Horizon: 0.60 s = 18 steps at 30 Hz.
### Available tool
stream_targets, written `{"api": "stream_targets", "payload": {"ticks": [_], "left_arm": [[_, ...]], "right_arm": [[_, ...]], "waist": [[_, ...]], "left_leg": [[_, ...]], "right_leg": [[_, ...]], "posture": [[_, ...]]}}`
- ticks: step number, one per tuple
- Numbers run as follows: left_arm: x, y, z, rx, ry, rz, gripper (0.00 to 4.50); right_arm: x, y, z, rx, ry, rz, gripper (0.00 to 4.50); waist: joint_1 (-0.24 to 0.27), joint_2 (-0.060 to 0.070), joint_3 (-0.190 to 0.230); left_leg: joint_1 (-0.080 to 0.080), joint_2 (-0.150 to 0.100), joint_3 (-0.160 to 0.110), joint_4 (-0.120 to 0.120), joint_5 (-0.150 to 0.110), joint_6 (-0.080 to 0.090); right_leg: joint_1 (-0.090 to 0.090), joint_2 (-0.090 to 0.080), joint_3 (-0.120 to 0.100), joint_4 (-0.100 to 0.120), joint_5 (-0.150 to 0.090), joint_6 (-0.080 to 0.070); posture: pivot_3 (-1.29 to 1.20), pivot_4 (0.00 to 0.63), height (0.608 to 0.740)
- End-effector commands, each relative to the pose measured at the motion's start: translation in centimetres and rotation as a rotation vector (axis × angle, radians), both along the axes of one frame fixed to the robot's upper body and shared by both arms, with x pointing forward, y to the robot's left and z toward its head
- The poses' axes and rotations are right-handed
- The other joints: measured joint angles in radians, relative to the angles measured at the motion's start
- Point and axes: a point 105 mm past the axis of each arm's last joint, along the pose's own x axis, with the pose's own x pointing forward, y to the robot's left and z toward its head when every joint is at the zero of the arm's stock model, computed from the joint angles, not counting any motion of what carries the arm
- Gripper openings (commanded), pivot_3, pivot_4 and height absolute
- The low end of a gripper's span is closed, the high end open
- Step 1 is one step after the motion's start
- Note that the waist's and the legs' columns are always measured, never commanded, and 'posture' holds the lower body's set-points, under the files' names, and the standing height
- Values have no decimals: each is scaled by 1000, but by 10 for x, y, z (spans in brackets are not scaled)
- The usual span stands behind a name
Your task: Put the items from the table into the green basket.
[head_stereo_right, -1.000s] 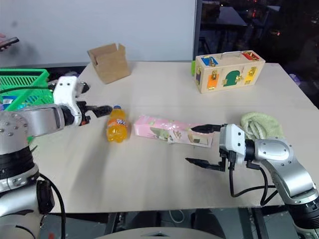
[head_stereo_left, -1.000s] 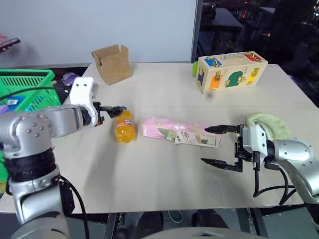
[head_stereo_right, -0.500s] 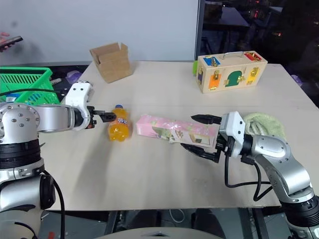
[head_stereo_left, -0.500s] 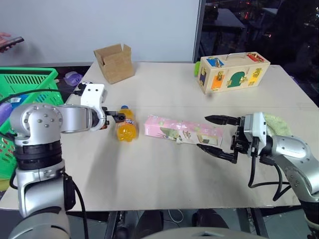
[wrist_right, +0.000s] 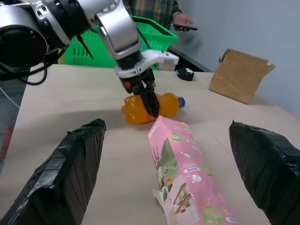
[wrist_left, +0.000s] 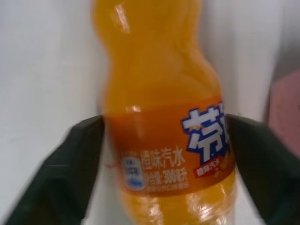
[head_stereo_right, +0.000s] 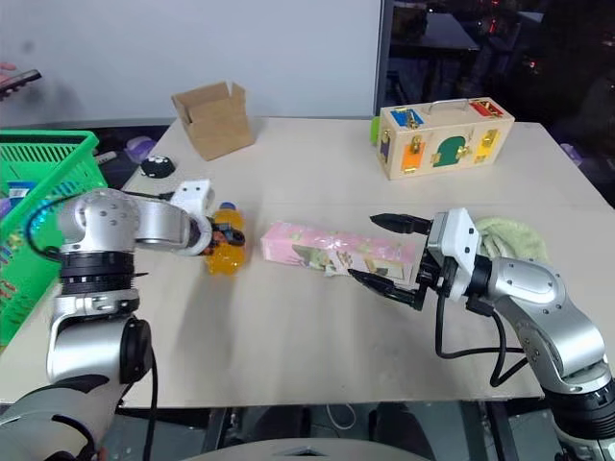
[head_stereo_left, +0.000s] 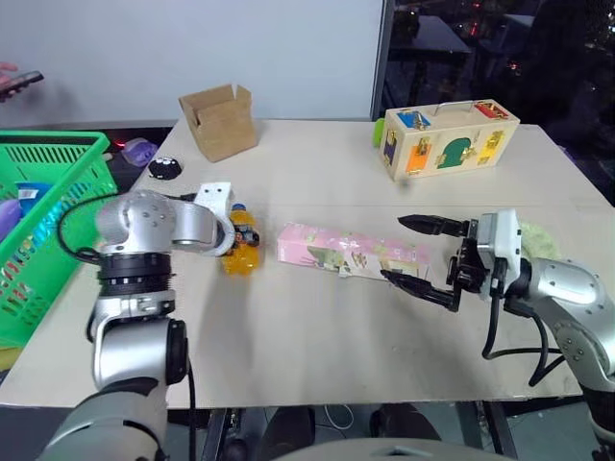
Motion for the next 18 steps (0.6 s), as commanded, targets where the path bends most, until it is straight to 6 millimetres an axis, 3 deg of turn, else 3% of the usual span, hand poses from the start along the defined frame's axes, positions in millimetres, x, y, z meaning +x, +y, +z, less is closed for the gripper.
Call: {"api": "stream_targets", "payload": {"ticks": [1, 5, 9, 11, 14, 18], "left_arm": [[-2, -2, -17, -12, 65, 16, 3013], [-1, 4, -2, -27, -31, 23, 3013], [1, 15, 45, 132, -322, -32, 3013], [2, 28, 82, 283, -572, -31, 3013], [-5, 53, 109, 344, -728, 59, 3013], [-15, 93, 153, 618, -936, 123, 3013]], "right_arm": [[-6, 1, 9, -7, -57, 5, 4500], [-6, 0, 9, -12, -62, -4, 4500], [0, 5, 11, 13, -58, -11, 4500], [5, 12, 14, 28, -61, -7, 4500], [7, 26, 18, 55, -73, 38, 4500], [14, 50, 26, 89, -98, 108, 4500]], "waist": [[1, 7, -5], [-4, 12, -8], [-21, 10, -6], [-28, 6, -4], [-18, 5, -4], [-9, 5, -4]], "left_leg": [[0, 0, 0, 0, 0, 0], [2, 0, 0, 0, 0, 0], [1, 0, 0, 0, 0, 0], [0, 0, -1, 0, 0, 0], [-2, 0, -2, 0, 0, 0], [-3, 0, -3, -1, 0, 0]], "right_leg": [[0, 0, 0, 0, 0, 0], [1, 0, 0, 1, -2, 2], [0, 0, 1, 1, 0, 0], [-1, 1, 1, 1, 0, 0], [-2, 0, 0, 0, 0, -1], [-2, 0, -1, -1, 0, -1]], "posture": [[-47, 11, 740], [-34, 6, 740], [-6, 1, 740], [32, 0, 740], [62, 0, 740], [112, 0, 740]]}}
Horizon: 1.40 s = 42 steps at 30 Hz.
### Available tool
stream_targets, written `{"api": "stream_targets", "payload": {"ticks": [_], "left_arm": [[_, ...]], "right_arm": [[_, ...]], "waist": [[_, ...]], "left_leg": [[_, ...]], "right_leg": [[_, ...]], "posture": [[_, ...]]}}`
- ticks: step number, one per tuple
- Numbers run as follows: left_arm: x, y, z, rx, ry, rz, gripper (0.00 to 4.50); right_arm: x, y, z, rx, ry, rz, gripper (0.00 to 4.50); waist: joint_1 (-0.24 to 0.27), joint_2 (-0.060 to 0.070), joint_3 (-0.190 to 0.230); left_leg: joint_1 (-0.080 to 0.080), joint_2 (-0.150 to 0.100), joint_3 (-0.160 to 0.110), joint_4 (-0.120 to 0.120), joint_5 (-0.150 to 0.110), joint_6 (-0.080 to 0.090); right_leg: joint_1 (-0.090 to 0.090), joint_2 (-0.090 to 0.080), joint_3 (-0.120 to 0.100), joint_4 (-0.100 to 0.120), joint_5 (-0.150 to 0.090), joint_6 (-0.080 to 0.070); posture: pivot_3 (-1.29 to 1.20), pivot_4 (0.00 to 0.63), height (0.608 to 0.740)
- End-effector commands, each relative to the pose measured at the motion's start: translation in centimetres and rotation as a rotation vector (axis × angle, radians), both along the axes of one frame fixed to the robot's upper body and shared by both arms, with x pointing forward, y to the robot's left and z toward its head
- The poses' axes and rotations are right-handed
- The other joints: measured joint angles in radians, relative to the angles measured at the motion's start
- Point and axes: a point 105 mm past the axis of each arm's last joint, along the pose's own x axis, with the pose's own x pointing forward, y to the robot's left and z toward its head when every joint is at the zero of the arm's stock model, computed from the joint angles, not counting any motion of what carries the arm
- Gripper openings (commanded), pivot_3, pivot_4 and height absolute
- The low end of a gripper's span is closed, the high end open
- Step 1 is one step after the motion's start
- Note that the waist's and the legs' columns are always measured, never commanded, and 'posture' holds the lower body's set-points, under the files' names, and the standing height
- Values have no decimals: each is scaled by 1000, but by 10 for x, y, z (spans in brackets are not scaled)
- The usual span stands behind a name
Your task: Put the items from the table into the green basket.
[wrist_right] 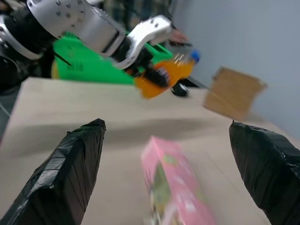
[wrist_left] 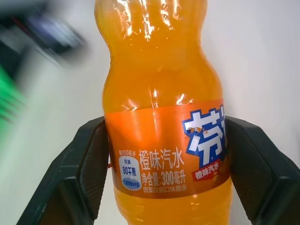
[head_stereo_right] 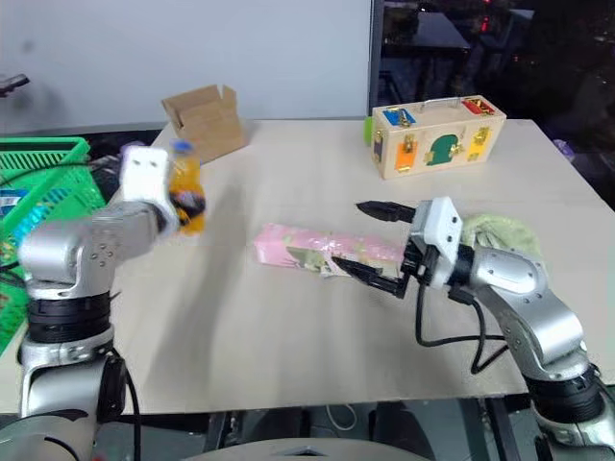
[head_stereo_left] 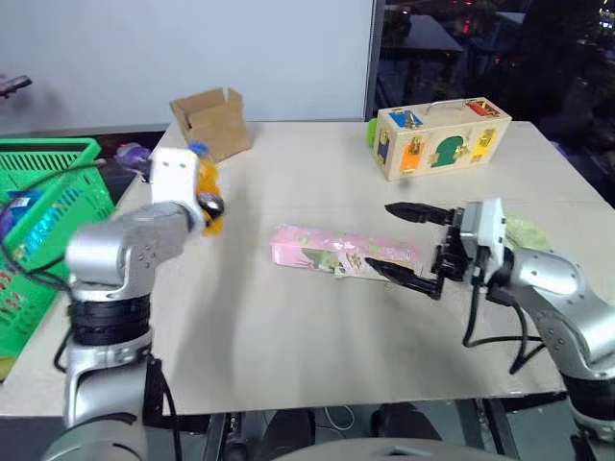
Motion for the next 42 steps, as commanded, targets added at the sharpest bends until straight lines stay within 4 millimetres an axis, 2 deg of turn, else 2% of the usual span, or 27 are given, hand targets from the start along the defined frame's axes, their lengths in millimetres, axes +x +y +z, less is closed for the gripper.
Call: {"api": "stream_targets", "payload": {"ticks": [1, 2, 6, 9, 12, 18, 20, 22, 23, 24, 25, 27, 29, 32, 34, 36, 37, 39, 42], "left_arm": [[-10, 30, 55, 170, -249, 91, 3013], [-11, 37, 60, 207, -277, 117, 3013], [-25, 98, 91, 471, -369, 288, 3013], [-34, 131, 89, 505, -351, 358, 3013], [-45, 163, 70, 449, -293, 424, 3013], [-70, 207, 33, 366, -200, 481, 3013], [-88, 229, 14, 185, -195, 544, 4080], [-103, 242, 3, 140, -189, 603, 4413], [-103, 242, 1, 126, -201, 586, 4413], [-98, 238, 3, 108, -233, 548, 4413], [-82, 222, 8, 72, -285, 419, 4413], [-61, 190, 18, 115, -324, 208, 4413], [-42, 151, 23, 15, -373, -5, 4413], [-24, 54, 23, -69, -314, -486, 4413], [-25, -3, 11, -126, -196, -755, 4413], [-31, -46, -5, -145, -46, -965, 4413], [-32, -58, -12, -131, 22, -1029, 4413], [-29, -78, -23, -119, 136, -1137, 4413], [-16, -95, -37, -30, 300, -1247, 4413]], "right_arm": [[5, 15, 12, 29, -50, 38, 4500], [7, 18, 14, 34, -54, 49, 4500], [3, 41, 27, 66, -109, 192, 4500], [4, 46, 28, 49, -138, 215, 4500], [6, 50, 27, 34, -148, 217, 4500], [5, 56, 28, 44, -139, 210, 4500], [6, 57, 29, 52, -139, 205, 4500], [6, 58, 31, 62, -136, 200, 4500], [6, 58, 33, 68, -134, 195, 4500], [6, 58, 33, 72, -131, 192, 4500], [7, 57, 33, 71, -133, 186, 4500], [8, 55, 32, 69, -134, 169, 4500], [10, 52, 32, 74, -125, 147, 4500], [16, 38, 26, 62, -97, 72, 4500], [19, 23, 16, 32, -77, 7, 4500], [22, 6, 8, 3, -57, -64, 4500], [22, -2, 5, -12, -52, -93, 4500], [20, -17, 0, -43, -46, -148, 4500], [14, -34, -4, -73, -36, -213, 4500]], "waist": [[12, 0, 0], [17, 0, 0], [40, 0, 0], [55, -1, 0], [76, -1, 0], [99, -4, -2], [99, -6, -2], [95, -7, -3], [95, -7, -3], [96, -7, -3], [101, -6, -3], [113, -6, -3], [124, -7, -4], [127, -10, -6], [125, -11, -6], [121, -11, -6], [115, -11, -6], [95, -1, -3], [70, 2, -1]], "left_leg": [[0, 0, 0, 0, 0, 0], [-1, 0, 0, 0, 0, 0], [0, 0, -2, 0, 0, 0], [-1, 0, -2, 0, 0, 0], [-2, 0, -2, 0, 0, 0], [-2, 1, -4, 0, 0, 0], [-2, 1, -5, 0, 0, 0], [-2, 1, -6, 0, 0, 0], [-2, 1, -5, 0, 0, 0], [-2, 1, -5, 0, 0, 0], [-1, 1, -5, 0, 0, 0], [-1, 2, -7, 0, 1, -3], [-2, 2, -6, 0, 2, -5], [-3, 2, -5, 0, 4, -6], [-3, 2, -4, 0, 4, -6], [-3, 1, -2, 0, 4, -6], [-3, 1, -2, 0, 4, -6], [-2, 1, -2, 0, 4, -6], [-2, 3, -4, 0, 4, -5]], "right_leg": [[0, 0, 0, 0, 0, 0], [0, 0, -1, 0, 0, 0], [0, 0, -3, 0, 0, 0], [0, 0, -4, 0, 0, 0], [0, -1, -4, -1, 0, 0], [0, -1, -9, 1, 0, 0], [0, -1, -11, 1, 0, 0], [0, -1, -11, 1, 0, 0], [0, -1, -11, 1, 0, 0], [0, -1, -11, 1, 0, 0], [0, -1, -11, 1, 0, 0], [0, -2, -14, 1, 0, -1], [1, -3, -15, 1, 0, -1], [2, -4, -15, 1, 0, -2], [2, -5, -14, 0, 0, -2], [2, -6, -14, 0, 0, -2], [2, -6, -14, 0, 0, -2], [2, -5, -13, 1, -1, -2], [2, 0, -13, 2, -2, 0]], "posture": [[112, 0, 740], [127, 0, 740], [149, 0, 740], [151, 0, 740], [155, 0, 740], [164, 0, 740], [160, 0, 740], [158, 0, 740], [155, 0, 740], [155, 0, 740], [155, 0, 740], [155, 0, 740], [159, 0, 740], [151, 0, 740], [128, 0, 740], [108, 0, 740], [83, 0, 740], [39, 0, 740], [-4, 0, 740]]}}
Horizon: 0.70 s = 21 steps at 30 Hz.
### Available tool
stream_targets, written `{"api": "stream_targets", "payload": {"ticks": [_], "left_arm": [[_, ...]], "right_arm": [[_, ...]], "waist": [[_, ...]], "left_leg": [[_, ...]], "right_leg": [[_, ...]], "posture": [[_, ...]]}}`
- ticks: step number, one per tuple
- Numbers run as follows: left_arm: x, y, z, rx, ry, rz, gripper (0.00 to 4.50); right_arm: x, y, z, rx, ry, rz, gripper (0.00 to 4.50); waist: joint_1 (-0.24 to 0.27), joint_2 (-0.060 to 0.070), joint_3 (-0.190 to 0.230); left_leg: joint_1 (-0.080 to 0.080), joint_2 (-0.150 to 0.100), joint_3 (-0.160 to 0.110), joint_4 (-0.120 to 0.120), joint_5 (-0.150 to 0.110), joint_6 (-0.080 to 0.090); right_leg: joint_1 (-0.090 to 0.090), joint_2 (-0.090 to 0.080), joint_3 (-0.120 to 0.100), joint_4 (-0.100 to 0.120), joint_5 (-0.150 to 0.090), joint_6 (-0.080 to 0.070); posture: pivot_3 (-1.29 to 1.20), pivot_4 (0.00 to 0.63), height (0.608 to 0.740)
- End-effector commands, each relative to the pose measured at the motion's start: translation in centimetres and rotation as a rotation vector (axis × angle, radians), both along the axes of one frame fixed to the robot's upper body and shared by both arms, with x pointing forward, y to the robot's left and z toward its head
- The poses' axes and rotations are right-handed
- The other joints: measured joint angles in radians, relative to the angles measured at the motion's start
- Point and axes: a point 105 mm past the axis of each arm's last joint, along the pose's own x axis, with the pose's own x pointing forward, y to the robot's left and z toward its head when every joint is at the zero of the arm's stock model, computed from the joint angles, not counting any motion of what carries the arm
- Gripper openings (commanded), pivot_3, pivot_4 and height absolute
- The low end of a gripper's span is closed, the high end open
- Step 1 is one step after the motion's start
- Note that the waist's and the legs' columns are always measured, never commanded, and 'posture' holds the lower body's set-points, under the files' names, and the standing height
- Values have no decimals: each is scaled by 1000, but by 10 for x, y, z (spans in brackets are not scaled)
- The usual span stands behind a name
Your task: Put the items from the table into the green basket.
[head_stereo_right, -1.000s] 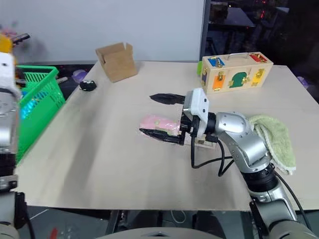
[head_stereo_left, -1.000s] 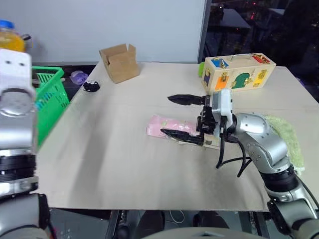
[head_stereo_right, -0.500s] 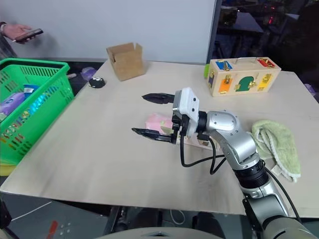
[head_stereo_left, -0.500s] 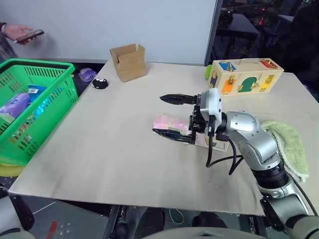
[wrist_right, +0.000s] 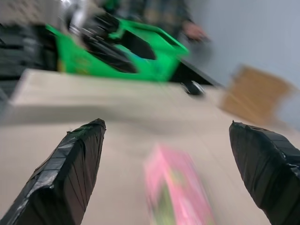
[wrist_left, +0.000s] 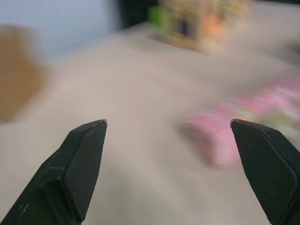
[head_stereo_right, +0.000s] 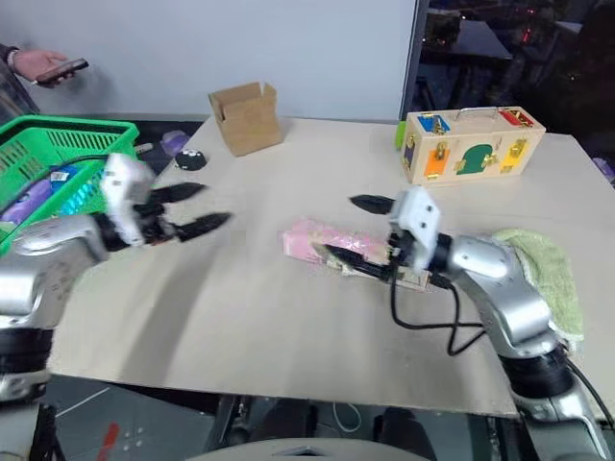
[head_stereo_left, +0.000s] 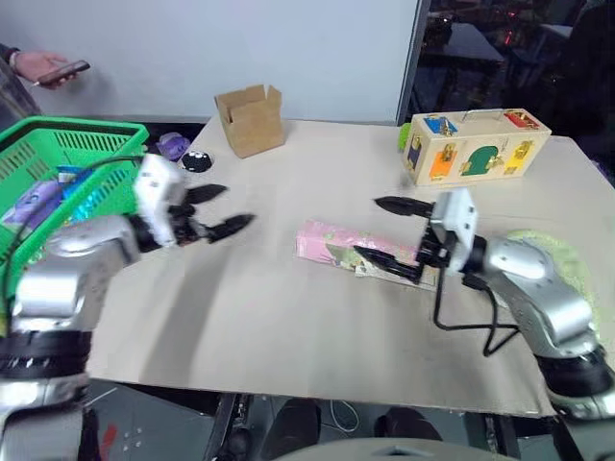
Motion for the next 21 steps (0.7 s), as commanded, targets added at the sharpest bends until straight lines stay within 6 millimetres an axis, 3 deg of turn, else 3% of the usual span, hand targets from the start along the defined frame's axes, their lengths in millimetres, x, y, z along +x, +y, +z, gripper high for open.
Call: {"api": "stream_targets", "payload": {"ticks": [1, 5, 8, 9, 11, 21], "left_arm": [[6, -13, -5, 125, 74, -147, 4413], [34, -34, -16, 298, 163, -286, 4413], [42, -45, -29, 451, 241, -411, 4413], [44, -48, -32, 482, 262, -435, 4413], [51, -54, -44, 594, 299, -478, 4413], [50, -50, -77, 775, 380, -535, 4413]], "right_arm": [[-10, -10, 18, -5, -85, -42, 4500], [-18, -18, 15, -10, -81, -105, 4500], [-22, -17, 14, 8, -83, -139, 4500], [-22, -17, 14, 10, -83, -146, 4500], [-24, -17, 12, 14, -85, -171, 4500], [-35, -23, 4, -33, -68, -219, 4500]], "waist": [[-23, 2, 0], [-75, 2, 0], [-103, 2, 0], [-155, 2, 1], [-174, 2, 1], [-267, 2, 1]], "left_leg": [[0, 0, 0, 0, 0, 0], [-1, 0, 0, 0, 0, 0], [-2, -1, 0, 2, 0, 0], [-3, -1, 0, 2, 0, 1], [-2, -1, 2, 2, -2, 3], [-3, -1, 0, 2, -2, 4]], "right_leg": [[0, 1, 0, 0, 0, 0], [0, 1, 1, -1, -1, 0], [0, 1, 2, -1, -1, 2], [0, 0, 2, -2, -1, 2], [0, 0, 5, -2, -2, 2], [0, 0, 4, -1, -3, 5]], "posture": [[-45, 0, 740], [-118, 0, 740], [-159, 0, 740], [-167, 0, 740], [-214, 0, 740], [-265, 1, 740]]}}
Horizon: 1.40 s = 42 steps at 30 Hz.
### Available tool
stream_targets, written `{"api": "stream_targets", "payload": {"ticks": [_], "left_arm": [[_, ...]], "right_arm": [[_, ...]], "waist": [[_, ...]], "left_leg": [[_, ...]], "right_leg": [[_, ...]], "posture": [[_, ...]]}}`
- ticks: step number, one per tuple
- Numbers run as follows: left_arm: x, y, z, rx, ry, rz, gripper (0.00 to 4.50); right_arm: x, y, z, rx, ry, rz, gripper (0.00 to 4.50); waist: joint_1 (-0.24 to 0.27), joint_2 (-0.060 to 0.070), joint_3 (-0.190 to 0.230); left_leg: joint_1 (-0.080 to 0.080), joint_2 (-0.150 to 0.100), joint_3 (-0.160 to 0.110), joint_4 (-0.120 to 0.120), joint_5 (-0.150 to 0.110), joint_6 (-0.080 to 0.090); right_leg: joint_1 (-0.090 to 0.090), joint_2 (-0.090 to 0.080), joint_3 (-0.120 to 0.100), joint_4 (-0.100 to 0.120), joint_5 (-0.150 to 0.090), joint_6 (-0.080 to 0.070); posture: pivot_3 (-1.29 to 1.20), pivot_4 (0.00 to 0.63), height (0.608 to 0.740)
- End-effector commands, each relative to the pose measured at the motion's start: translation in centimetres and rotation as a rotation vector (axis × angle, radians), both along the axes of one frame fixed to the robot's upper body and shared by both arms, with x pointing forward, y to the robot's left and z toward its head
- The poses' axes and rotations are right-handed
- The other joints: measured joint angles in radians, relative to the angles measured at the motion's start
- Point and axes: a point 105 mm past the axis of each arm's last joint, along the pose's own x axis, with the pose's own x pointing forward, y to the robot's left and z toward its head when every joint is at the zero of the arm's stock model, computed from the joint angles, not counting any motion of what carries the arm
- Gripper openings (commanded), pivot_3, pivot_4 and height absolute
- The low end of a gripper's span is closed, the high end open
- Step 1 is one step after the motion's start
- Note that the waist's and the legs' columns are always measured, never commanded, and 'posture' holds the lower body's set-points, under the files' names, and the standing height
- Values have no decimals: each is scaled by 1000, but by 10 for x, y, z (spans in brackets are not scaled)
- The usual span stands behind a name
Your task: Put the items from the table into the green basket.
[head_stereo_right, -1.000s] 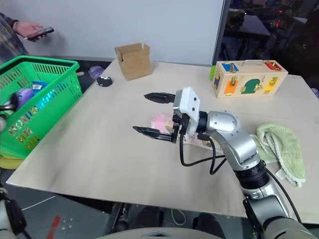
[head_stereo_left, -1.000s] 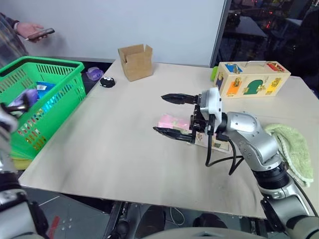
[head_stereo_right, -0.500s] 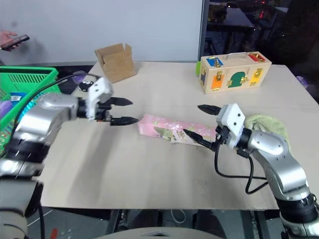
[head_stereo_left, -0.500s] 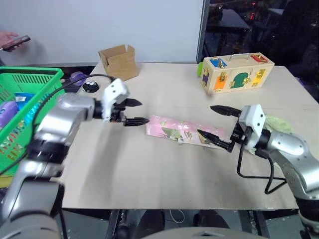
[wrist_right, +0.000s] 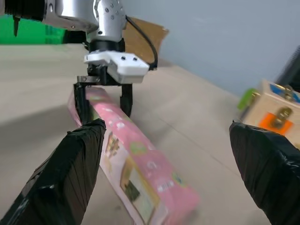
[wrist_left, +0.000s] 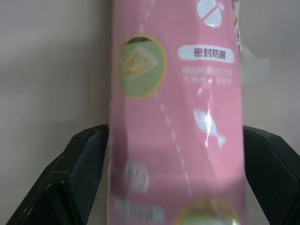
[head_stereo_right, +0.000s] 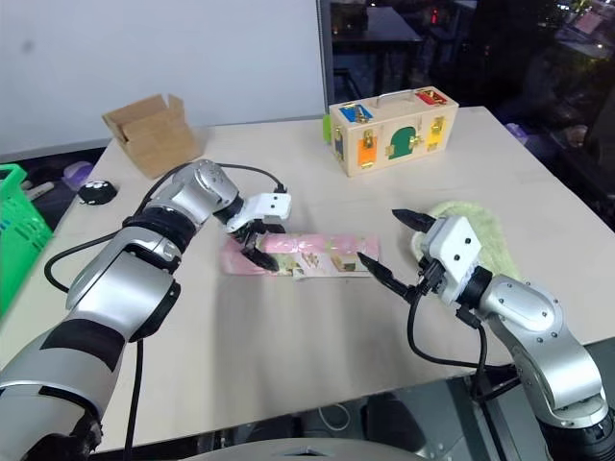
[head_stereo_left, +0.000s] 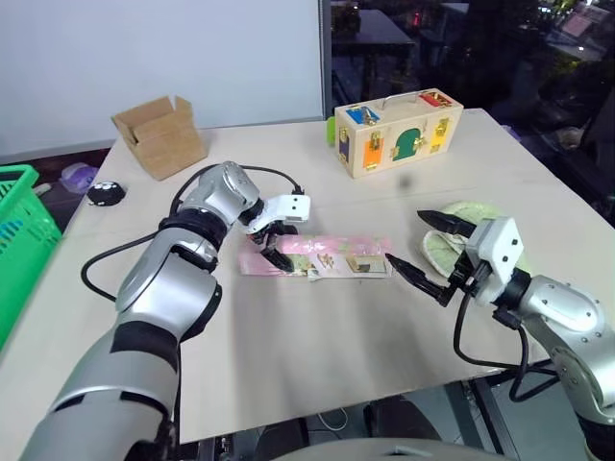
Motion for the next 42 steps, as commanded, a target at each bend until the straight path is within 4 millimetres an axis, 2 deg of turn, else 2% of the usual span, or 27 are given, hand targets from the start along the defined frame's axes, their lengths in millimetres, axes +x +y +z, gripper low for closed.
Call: {"api": "stream_targets", "payload": {"ticks": [1, 4, 8, 15, 16, 18, 23, 27, 31, 36, 42], "left_arm": [[6, 1, 4, 39, -42, -12, 4413], [3, 7, -8, 77, -39, -18, 4413], [5, 7, -8, 48, -53, 7, 4413], [5, 18, -7, 28, -72, 47, 4413], [6, 20, -7, 16, -77, 64, 4038], [7, 21, -6, 2, -80, 79, 3564], [4, 25, 1, -75, -91, 84, 1525], [7, 24, 27, -246, -133, 133, 1474], [4, 39, 57, -412, -208, 254, 1474], [-4, 79, 90, -590, -345, 546, 1474], [-6, 141, 153, -879, -663, 983, 1474]], "right_arm": [[-7, -4, 5, -47, -31, -4, 4500], [-14, -12, -8, -120, 44, 17, 4500], [-15, -23, -20, -172, 109, 6, 4500], [-13, -26, -26, -181, 165, 26, 4500], [-14, -25, -27, -181, 173, 44, 4500], [-14, -24, -27, -178, 183, 64, 4500], [-12, -17, -28, -190, 188, 133, 4500], [-6, -9, -20, -157, 154, 157, 4500], [3, 9, -4, -95, 75, 217, 4500], [18, 48, 18, -12, -9, 333, 4500], [30, 96, 41, 32, -119, 492, 4500]], "waist": [[-14, 0, 0], [-24, -1, 0], [-28, 0, 0], [-24, -1, 0], [-24, -1, 0], [-24, -1, 0], [-23, 0, 0], [-19, 0, 0], [-17, 0, 1], [15, 0, 2], [106, 0, 3]], "left_leg": [[0, 0, 0, 0, 0, 0], [0, 0, 0, 0, 0, 0], [2, 0, 0, 0, 0, 0], [2, -1, 0, 0, 0, 0], [2, -1, 0, 0, 0, 0], [2, -1, 0, 0, 0, 0], [4, -1, -1, 0, 0, 0], [4, -1, -1, 0, 0, 0], [2, -1, -2, 0, 0, 0], [3, 0, -6, -1, 0, 0], [3, -1, -11, 0, 0, 0]], "right_leg": [[0, 0, 0, 0, 0, 0], [0, 0, 0, 0, 0, 1], [1, 0, 1, 1, 0, 1], [1, 0, 2, 1, 0, 1], [1, 0, 2, 1, 0, 1], [1, 0, 2, 1, 0, 1], [2, 0, 2, 2, 0, 1], [2, 0, 1, 2, 0, 1], [0, 0, 1, 3, 0, 1], [0, 1, -1, 7, 0, 1], [-1, 1, -7, 13, -1, -1]], "posture": [[-265, 2, 740], [-258, 5, 740], [-258, 5, 740], [-219, 4, 740], [-218, 3, 740], [-215, 1, 740], [-188, 0, 740], [-139, 0, 740], [-79, 0, 740], [5, 0, 740], [118, 0, 740]]}}
